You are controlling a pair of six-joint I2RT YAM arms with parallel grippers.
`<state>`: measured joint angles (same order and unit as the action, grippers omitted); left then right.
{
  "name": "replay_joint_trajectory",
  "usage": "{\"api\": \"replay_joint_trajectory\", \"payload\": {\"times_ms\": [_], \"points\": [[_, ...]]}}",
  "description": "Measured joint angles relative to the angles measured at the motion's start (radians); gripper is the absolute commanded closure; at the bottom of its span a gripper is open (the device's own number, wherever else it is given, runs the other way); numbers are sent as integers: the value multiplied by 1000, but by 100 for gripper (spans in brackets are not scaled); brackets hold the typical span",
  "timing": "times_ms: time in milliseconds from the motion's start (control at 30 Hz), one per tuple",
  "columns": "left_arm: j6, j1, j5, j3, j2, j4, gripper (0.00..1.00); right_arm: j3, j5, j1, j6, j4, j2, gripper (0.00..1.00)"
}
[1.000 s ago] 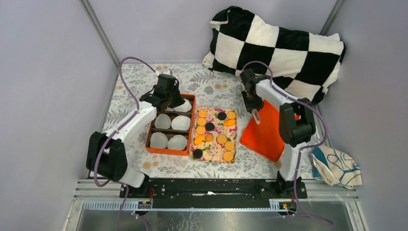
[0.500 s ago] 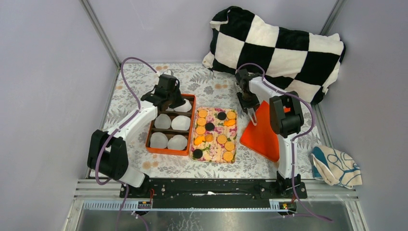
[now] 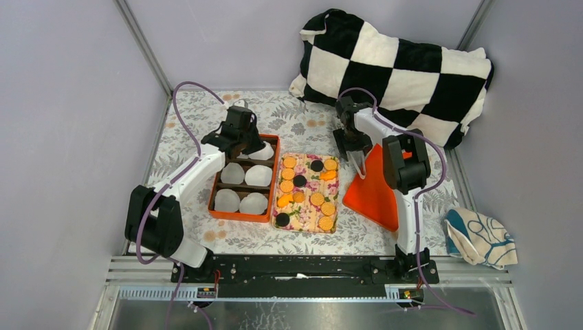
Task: Pack the cookies
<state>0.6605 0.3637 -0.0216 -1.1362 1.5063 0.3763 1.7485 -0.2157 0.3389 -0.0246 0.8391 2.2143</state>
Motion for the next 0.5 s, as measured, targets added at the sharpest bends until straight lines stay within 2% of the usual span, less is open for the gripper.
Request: {"api": "replay_joint_trajectory", "payload": {"times_ms": [200, 333, 500], "points": [[1, 0, 3, 3, 1, -4, 91, 13, 20, -2, -4, -5, 21, 29], [4, 0, 6, 7, 7, -5, 91, 8, 40, -5, -18, -9, 21, 45], [9, 0, 27, 9, 14, -12, 92, -3, 67, -5, -41, -19, 17, 58]]}}
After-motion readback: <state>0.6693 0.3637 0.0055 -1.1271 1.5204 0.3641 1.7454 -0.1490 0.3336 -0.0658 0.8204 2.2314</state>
